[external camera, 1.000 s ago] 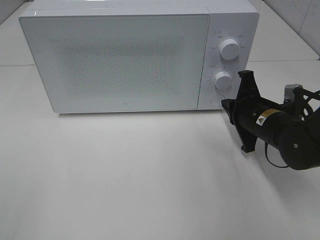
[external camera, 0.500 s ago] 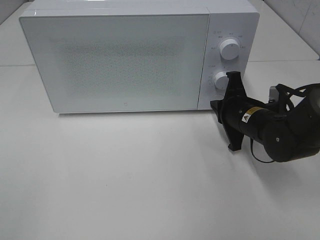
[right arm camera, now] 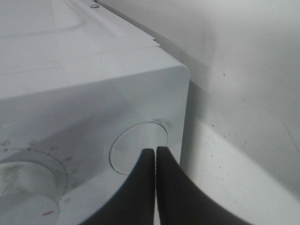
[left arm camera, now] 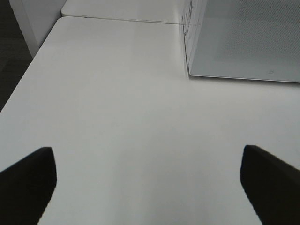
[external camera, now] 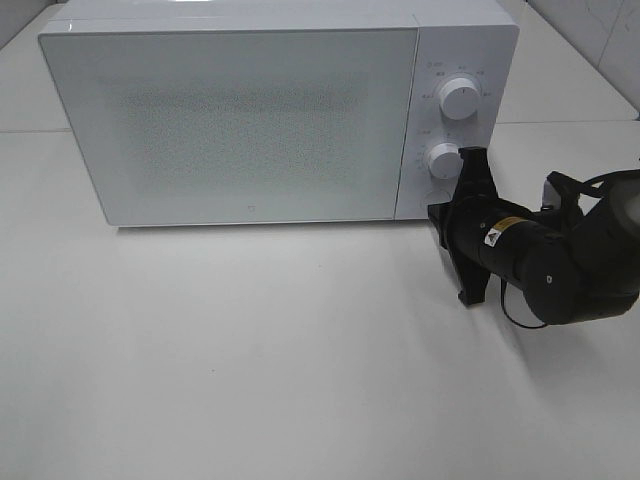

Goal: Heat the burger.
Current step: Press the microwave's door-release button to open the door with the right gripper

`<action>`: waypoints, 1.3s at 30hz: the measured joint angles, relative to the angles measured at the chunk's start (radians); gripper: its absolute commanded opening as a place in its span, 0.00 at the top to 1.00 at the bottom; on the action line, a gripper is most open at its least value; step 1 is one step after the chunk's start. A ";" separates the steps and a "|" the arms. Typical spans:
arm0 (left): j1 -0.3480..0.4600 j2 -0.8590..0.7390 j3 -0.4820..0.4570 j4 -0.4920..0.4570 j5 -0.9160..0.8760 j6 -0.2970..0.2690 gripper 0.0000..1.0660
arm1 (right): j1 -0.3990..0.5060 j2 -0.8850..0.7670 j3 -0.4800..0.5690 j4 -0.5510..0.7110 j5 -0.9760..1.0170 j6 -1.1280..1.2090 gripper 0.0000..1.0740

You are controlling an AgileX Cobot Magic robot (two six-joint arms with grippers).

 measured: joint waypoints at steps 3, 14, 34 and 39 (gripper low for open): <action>0.000 0.000 0.000 0.000 0.000 0.000 0.04 | 0.000 0.006 0.000 0.000 -0.016 0.000 1.00; 0.000 0.000 0.000 0.000 0.000 0.000 0.04 | 0.000 0.019 -0.039 0.001 -0.022 -0.029 1.00; 0.000 0.000 0.000 0.000 0.000 0.000 0.04 | 0.010 0.044 -0.045 0.050 -0.086 -0.101 1.00; 0.000 0.000 0.000 0.000 0.000 0.000 0.04 | 0.010 0.049 -0.045 0.050 -0.102 -0.101 1.00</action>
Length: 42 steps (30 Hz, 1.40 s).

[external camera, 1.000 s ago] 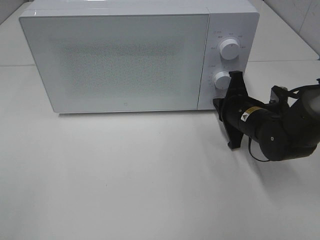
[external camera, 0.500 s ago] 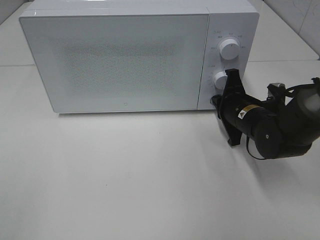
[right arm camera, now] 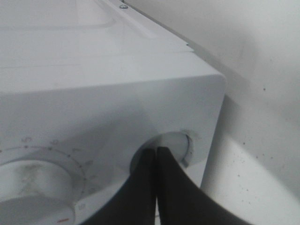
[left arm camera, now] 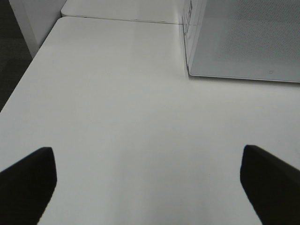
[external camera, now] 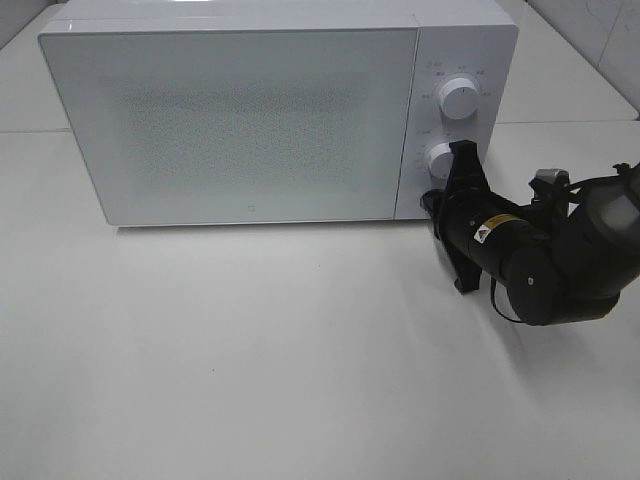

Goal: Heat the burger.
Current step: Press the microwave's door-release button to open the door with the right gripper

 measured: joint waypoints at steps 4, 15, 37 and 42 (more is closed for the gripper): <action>0.000 0.000 0.000 0.000 0.000 0.000 0.04 | 0.002 0.003 0.000 0.002 -0.006 0.000 1.00; 0.000 0.000 0.000 0.000 0.000 0.000 0.04 | 0.002 0.004 -0.018 0.018 0.012 -0.003 1.00; 0.000 0.000 0.000 0.000 0.000 0.000 0.04 | -0.001 0.007 -0.069 0.031 0.121 -0.028 1.00; 0.000 0.000 0.000 0.000 0.000 0.000 0.04 | -0.001 0.005 -0.071 0.027 0.132 -0.022 1.00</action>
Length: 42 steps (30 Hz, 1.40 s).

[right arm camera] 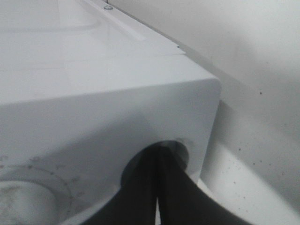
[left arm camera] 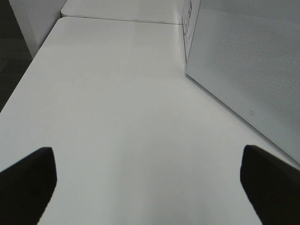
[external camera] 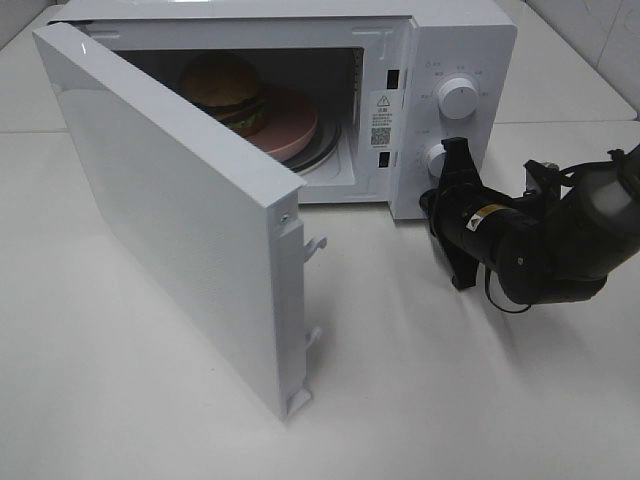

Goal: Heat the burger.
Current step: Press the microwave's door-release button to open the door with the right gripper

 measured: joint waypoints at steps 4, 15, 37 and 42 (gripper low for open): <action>0.000 0.000 0.000 0.000 0.000 0.000 0.04 | -0.002 -0.006 0.008 -0.004 -0.002 0.005 1.00; 0.000 0.000 0.000 0.000 0.000 0.000 0.04 | -0.018 -0.009 0.060 -0.061 -0.096 0.048 1.00; 0.000 0.000 0.000 0.000 0.000 0.000 0.04 | 0.009 -0.040 0.179 -0.085 -0.175 0.096 1.00; 0.000 0.000 0.000 0.000 0.000 0.000 0.04 | 0.013 -0.074 0.218 -0.082 -0.173 0.091 1.00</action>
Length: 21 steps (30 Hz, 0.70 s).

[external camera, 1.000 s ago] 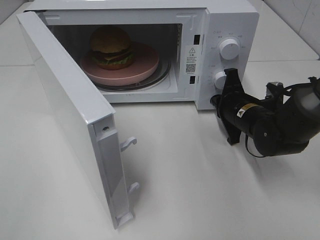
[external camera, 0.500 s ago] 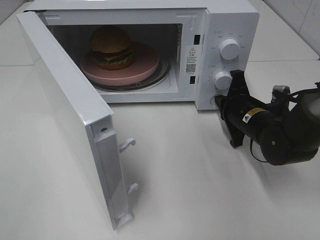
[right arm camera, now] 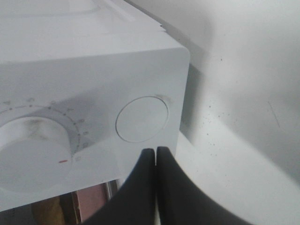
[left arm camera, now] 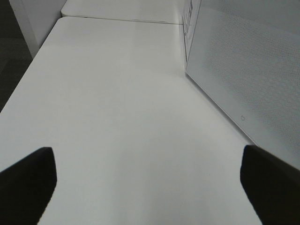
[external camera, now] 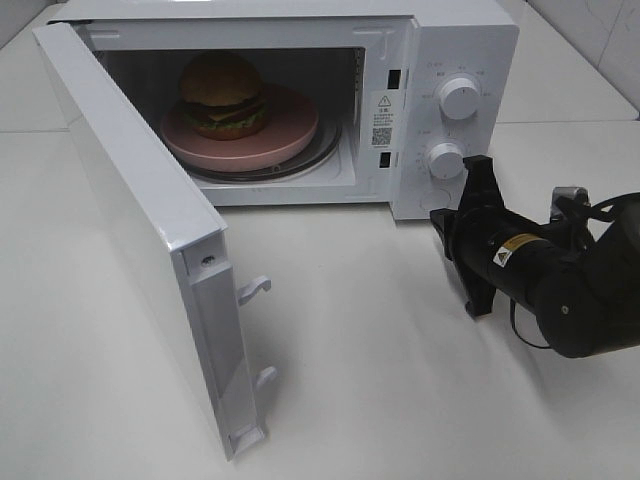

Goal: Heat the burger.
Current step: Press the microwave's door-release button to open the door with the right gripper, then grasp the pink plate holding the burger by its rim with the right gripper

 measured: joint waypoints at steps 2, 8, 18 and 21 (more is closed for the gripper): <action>0.000 0.000 0.000 0.000 0.000 0.000 0.04 | 0.000 -0.012 0.009 -0.001 0.001 -0.008 1.00; 0.000 0.000 0.000 0.000 0.000 0.000 0.04 | 0.000 -0.116 0.090 -0.010 0.050 -0.141 1.00; 0.000 0.000 0.000 0.000 0.000 0.000 0.04 | 0.000 -0.378 0.182 -0.073 0.391 -0.561 1.00; 0.000 0.000 0.000 0.000 0.000 0.000 0.04 | 0.000 -0.434 0.182 -0.073 0.468 -0.665 1.00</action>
